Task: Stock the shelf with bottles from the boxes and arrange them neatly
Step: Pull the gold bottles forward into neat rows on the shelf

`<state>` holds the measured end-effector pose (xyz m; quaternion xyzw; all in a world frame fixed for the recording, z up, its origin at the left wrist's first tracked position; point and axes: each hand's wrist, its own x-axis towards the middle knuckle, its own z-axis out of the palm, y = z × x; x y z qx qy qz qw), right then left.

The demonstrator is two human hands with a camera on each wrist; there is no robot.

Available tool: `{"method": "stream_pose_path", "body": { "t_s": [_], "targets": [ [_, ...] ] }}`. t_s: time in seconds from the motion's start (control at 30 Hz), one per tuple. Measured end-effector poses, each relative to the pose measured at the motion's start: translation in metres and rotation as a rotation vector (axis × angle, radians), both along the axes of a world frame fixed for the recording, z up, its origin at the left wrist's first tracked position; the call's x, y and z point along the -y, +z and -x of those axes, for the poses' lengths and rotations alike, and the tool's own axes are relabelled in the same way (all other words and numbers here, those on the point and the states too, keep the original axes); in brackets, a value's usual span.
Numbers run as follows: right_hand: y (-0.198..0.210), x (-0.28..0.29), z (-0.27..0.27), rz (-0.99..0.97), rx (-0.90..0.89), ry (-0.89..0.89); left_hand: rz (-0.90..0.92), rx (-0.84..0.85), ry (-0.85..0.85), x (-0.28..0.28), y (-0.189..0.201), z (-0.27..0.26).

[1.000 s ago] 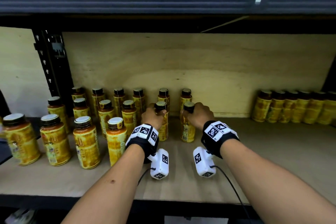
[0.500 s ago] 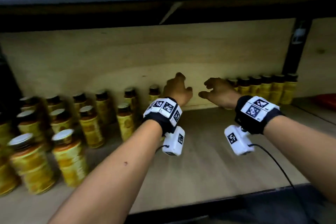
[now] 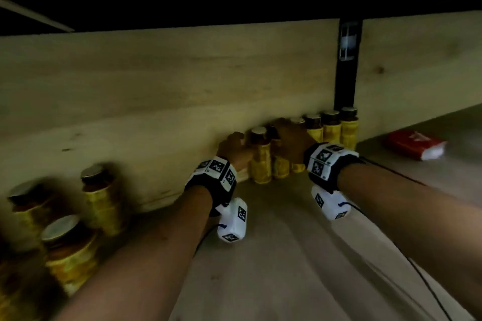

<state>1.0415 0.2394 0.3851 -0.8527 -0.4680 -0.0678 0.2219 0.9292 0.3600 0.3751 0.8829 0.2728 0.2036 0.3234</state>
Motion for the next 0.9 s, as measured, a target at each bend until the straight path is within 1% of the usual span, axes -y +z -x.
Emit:
{"method": "stream_pose_path", "body": {
  "t_s": [0.07, 0.13, 0.17, 0.23, 0.33, 0.43, 0.6, 0.7, 0.77, 0.9],
  "targets": [
    [-0.007, -0.004, -0.003, 0.048, 0.087, -0.008, -0.004, 0.013, -0.069, -0.001, -0.009, -0.011],
    [-0.01, -0.003, -0.004, 0.076, 0.152, -0.033, 0.053, 0.083, -0.11, -0.002, -0.022, -0.016],
    [-0.01, -0.001, -0.003, 0.087, 0.148, -0.032, 0.071, 0.118, -0.115, -0.002, -0.027, -0.017],
    [-0.009, 0.004, -0.001, 0.088, 0.046, 0.002, 0.087, 0.145, -0.104, 0.004, -0.03, -0.014],
    [-0.007, 0.015, 0.012, 0.074, -0.065, 0.077, 0.061, 0.103, -0.063, 0.024, -0.024, 0.006],
    [-0.004, 0.029, 0.037, 0.076, -0.083, 0.139, 0.036, 0.105, -0.003, 0.039, -0.027, 0.041],
    [0.0, 0.059, 0.093, 0.09, -0.115, 0.177, 0.045, 0.078, 0.026, 0.055, -0.029, 0.113],
    [0.003, 0.078, 0.14, 0.111, -0.107, 0.213, 0.086, 0.068, 0.028, 0.064, -0.03, 0.162],
    [0.004, 0.089, 0.173, 0.121, -0.08, 0.233, 0.139, 0.095, 0.017, 0.068, -0.033, 0.196],
    [0.004, 0.106, 0.238, 0.103, -0.094, 0.259, 0.177, 0.103, -0.024, 0.078, -0.032, 0.262]
  ]
}}
